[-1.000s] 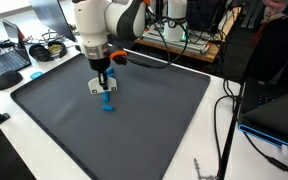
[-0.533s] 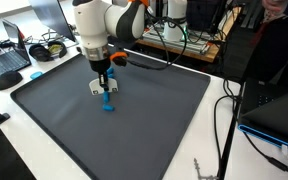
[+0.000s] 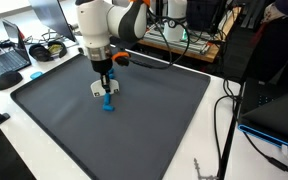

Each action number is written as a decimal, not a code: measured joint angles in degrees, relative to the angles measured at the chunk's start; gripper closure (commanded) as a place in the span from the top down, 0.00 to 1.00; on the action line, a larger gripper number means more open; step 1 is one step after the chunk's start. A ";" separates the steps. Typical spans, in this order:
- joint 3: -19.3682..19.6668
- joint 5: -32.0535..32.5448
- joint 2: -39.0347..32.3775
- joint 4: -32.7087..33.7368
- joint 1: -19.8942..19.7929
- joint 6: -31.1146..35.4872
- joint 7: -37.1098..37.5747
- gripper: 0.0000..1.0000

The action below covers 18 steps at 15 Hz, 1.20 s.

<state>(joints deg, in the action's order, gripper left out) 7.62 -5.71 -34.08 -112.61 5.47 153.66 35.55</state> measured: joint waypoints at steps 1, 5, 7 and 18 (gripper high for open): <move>-0.30 0.00 0.19 -0.33 0.16 0.27 -0.47 0.01; -0.56 0.00 0.76 -1.41 1.06 0.94 -0.88 0.01; -0.30 0.00 1.00 -1.72 1.06 0.85 -0.88 0.01; 0.94 2.57 16.76 -10.53 1.06 -2.41 -2.57 0.01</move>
<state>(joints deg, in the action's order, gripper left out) 8.56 -3.14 -17.32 -123.14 6.53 151.25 32.98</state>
